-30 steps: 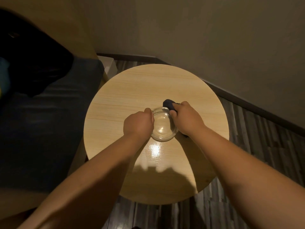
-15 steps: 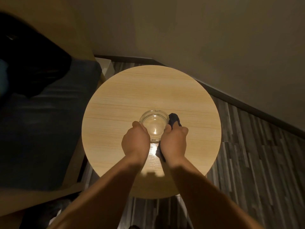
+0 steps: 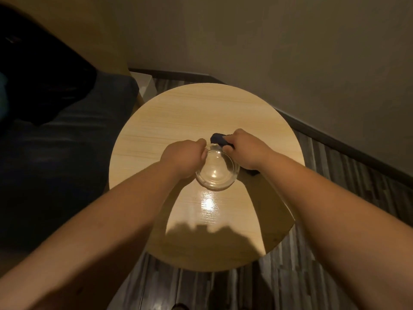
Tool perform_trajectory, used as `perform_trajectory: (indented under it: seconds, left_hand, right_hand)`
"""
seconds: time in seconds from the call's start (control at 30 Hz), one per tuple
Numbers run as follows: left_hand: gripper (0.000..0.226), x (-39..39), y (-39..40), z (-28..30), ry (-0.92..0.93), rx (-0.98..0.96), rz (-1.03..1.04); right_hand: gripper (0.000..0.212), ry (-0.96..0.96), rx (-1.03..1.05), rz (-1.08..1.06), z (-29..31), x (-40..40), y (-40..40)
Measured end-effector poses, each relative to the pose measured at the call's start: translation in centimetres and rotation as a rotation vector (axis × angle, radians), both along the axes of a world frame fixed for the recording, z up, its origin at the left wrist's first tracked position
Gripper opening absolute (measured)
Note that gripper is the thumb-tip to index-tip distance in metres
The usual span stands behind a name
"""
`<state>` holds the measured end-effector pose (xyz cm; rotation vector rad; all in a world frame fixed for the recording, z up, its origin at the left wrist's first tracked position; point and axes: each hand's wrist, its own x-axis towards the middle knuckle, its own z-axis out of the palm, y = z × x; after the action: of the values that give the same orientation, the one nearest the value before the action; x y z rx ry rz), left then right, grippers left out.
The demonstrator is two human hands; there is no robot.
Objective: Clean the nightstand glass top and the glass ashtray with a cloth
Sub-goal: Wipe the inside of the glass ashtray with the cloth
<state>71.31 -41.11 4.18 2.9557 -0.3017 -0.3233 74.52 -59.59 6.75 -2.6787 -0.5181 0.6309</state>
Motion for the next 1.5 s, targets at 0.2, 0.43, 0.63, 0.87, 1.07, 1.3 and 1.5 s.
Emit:
perform_trajectory:
  seconds: [0.2,0.43,0.63,0.87,1.07,1.3,1.5]
  left_hand:
    - [0.022,-1.2,-1.4,-0.9,-0.09,0.077,0.101]
    - [0.015,-1.6,-2.1,-0.6,-0.058,0.121,0.162]
    - [0.012,-2.2,-2.6,-0.4,-0.069,0.076,0.267]
    - [0.023,-4.6,-2.6,-0.9,-0.028,-0.07,0.567]
    - [0.047,-3.0,0.6,0.3,0.203,-0.068,0.372]
    - [0.032,0.3,0.9,0.8,-0.009,0.044,0.0]
    - [0.029,-1.0,-0.2,-0.8,-0.101,-0.025,0.102]
  right_hand:
    - [0.03,-0.012,0.052,-0.047,-0.5,0.1,0.0]
    - [0.031,-0.015,0.113,-0.261,-1.2,-2.2,-0.7]
    - [0.033,-0.067,0.255,-0.749,-2.1,-8.6,1.1]
    - [0.039,-0.031,0.323,-0.977,-2.5,-11.1,4.9]
    - [0.03,-0.021,0.273,-0.561,-1.9,-5.8,0.8]
    - [0.026,-0.017,0.002,-0.025,0.0,0.4,0.3]
    - [0.029,-0.022,0.035,0.034,0.1,1.0,0.3]
